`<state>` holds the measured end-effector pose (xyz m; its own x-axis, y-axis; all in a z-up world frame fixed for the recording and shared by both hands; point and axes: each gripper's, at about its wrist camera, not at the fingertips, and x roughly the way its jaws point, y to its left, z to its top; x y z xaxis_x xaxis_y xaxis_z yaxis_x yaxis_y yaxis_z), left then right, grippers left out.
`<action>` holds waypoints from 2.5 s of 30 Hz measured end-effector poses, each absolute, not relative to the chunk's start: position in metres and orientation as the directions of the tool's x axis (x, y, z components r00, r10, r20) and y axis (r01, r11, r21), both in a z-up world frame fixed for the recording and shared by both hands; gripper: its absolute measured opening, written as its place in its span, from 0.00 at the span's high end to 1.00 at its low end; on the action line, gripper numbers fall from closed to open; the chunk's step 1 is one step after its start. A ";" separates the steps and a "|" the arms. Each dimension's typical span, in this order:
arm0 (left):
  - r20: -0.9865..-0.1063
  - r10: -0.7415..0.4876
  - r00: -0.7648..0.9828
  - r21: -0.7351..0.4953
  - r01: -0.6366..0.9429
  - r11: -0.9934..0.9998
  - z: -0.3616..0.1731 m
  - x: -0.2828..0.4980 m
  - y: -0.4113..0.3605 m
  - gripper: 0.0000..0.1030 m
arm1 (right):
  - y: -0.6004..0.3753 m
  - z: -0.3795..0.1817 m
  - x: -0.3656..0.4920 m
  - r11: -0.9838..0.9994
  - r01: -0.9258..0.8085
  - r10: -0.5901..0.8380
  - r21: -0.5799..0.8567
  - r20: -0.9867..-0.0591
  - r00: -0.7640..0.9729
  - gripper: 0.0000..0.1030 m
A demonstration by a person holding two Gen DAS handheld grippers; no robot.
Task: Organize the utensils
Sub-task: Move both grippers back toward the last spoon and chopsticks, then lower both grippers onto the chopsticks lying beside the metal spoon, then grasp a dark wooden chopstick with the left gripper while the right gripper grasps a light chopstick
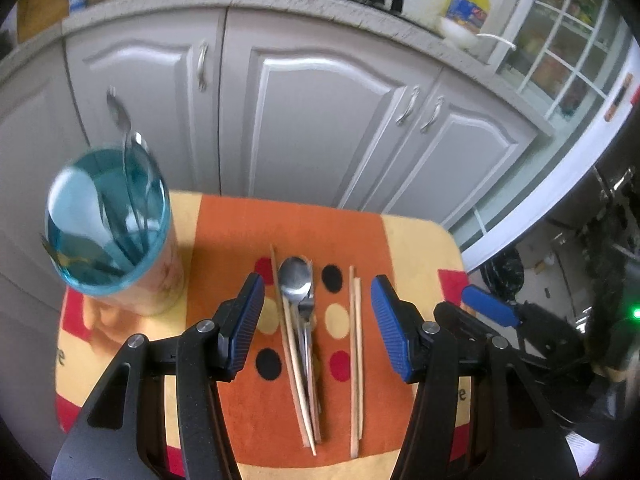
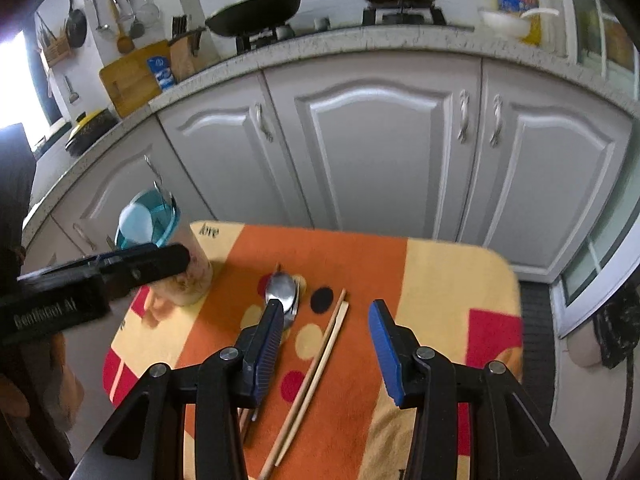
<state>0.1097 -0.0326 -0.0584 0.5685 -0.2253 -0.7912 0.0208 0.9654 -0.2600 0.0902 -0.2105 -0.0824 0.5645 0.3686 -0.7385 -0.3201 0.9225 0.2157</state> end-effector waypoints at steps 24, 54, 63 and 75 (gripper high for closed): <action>-0.914 -0.189 0.360 -0.207 -0.011 0.978 -0.190 0.153 -0.033 0.68 | -0.211 -0.178 0.140 0.902 -0.262 0.422 0.344 -0.831 0.361 0.64; -0.923 -0.162 0.348 -0.184 -0.030 0.982 -0.192 0.163 -0.034 0.69 | -0.167 -0.188 0.158 0.934 -0.354 0.193 0.049 -0.903 0.385 0.77; -0.928 -0.156 0.339 -0.191 -0.069 0.979 -0.191 0.173 -0.030 0.73 | -0.199 -0.187 0.177 0.938 -0.282 0.292 0.203 -0.900 0.324 0.79; -0.924 -0.179 0.337 -0.205 -0.040 0.978 -0.186 0.167 -0.036 0.95 | -0.200 -0.181 0.175 0.902 -0.350 0.374 0.255 -0.865 0.335 0.91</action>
<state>0.1668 -0.0361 -0.1860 0.3367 -0.1794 -0.9244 -0.0403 0.9780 -0.2045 0.1753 -0.1999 -0.1814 0.3352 0.3744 -0.8646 -0.3495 0.9016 0.2549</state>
